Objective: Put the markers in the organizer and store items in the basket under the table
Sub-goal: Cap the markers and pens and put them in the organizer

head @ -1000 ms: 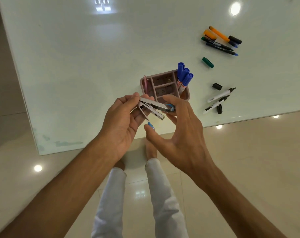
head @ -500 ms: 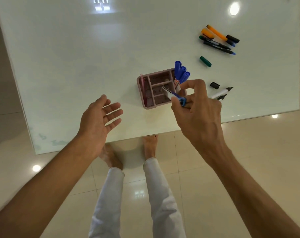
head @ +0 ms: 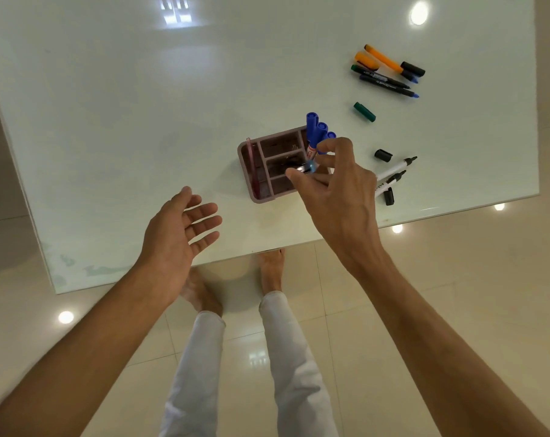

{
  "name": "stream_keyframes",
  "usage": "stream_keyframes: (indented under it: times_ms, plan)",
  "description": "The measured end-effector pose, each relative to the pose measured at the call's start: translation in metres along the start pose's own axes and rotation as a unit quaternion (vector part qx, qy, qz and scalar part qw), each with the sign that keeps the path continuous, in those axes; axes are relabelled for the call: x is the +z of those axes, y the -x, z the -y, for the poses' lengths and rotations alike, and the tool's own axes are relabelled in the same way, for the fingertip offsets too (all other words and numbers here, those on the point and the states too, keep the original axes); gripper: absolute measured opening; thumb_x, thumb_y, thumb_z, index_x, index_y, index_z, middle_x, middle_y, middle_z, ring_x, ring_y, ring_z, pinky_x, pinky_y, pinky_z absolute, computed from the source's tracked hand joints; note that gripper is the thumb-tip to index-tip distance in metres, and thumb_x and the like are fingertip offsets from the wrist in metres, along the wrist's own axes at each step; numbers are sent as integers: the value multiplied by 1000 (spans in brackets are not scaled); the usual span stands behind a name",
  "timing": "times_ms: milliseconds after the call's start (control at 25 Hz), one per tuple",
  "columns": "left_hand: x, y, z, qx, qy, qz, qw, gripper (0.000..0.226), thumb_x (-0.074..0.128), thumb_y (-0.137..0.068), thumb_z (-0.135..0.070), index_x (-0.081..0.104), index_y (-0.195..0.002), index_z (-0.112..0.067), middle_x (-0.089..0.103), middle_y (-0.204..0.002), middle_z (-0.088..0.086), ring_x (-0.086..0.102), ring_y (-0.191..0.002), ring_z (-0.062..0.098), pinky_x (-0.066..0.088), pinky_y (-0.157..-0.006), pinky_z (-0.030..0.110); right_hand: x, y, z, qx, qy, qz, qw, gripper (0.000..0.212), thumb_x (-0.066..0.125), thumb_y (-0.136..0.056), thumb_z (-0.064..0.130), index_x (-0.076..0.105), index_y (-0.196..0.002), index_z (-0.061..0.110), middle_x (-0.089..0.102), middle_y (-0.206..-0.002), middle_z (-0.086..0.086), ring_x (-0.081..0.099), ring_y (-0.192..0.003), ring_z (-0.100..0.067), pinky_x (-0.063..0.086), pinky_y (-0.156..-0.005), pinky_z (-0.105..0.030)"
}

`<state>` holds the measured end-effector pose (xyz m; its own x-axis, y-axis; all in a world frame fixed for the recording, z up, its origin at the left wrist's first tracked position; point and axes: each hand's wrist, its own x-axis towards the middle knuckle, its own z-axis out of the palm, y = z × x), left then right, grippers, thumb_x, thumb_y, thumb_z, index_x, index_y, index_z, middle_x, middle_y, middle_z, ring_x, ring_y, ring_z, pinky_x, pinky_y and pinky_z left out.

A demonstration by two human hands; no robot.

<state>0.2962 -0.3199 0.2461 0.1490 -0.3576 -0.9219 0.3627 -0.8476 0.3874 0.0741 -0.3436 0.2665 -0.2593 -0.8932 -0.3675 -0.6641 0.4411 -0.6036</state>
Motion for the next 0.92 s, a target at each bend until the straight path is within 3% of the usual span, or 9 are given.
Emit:
stream_keyframes:
  times_ms: [80, 200, 280, 560, 680, 800, 920]
  plan:
    - [6, 2, -1, 0, -11, 3, 1000, 24, 55, -106, -40, 65, -98, -20, 79, -94, -1, 76, -94, 20, 59, -88, 38, -3, 6, -8, 6, -27, -17, 999, 36, 73, -100, 31, 55, -128, 16, 74, -117, 6, 70, -79, -3, 58, -68, -11]
    - [23, 11, -1, -4, -30, 14, 999, 22, 55, -106, -39, 66, -98, -21, 79, -94, -2, 76, -98, 21, 58, -89, 37, -10, 21, -28, 24, -55, -12, 998, 11, 72, -100, 24, 67, -107, 17, 75, -90, 11, 76, -68, -11, 67, -69, -36]
    - [38, 20, 3, -1, -63, 36, 997, 21, 55, -107, -37, 67, -100, -21, 79, -93, -2, 76, -97, 19, 59, -88, 36, -13, 35, -45, 33, -41, 14, 999, 5, 74, -98, 22, 72, -99, 17, 75, -82, 11, 74, -64, -11, 66, -71, -41]
    - [91, 30, 10, 36, -153, 98, 983, 19, 55, -107, -33, 68, -106, -20, 78, -90, -1, 77, -87, 14, 61, -84, 34, -33, 64, -93, 114, -81, 11, 990, 2, 74, -96, 19, 74, -95, 18, 76, -76, 5, 72, -55, -16, 64, -70, -43]
    - [111, 35, 7, 61, -166, 111, 978, 18, 55, -107, -31, 67, -108, -17, 77, -88, 0, 76, -83, 14, 61, -81, 32, -53, 58, -105, 132, -102, -13, 986, 2, 74, -97, 20, 74, -95, 19, 76, -78, 7, 73, -54, -15, 64, -68, -37]
    - [132, 46, -4, 116, -131, 106, 979, 15, 56, -107, -27, 66, -104, -15, 71, -78, 1, 67, -65, 12, 57, -61, 24, -85, 42, -109, 140, -124, -46, 981, 3, 73, -97, 19, 74, -94, 20, 75, -79, 8, 72, -55, -15, 61, -64, -28]
    - [157, 54, -28, 204, -141, 65, 967, 18, 57, -106, -26, 63, -92, -16, 64, -70, -1, 56, -54, 12, 46, -49, 23, -125, 17, -110, 125, -119, -75, 982, 4, 72, -97, 20, 73, -94, 22, 75, -79, 9, 72, -57, -16, 59, -65, -30]
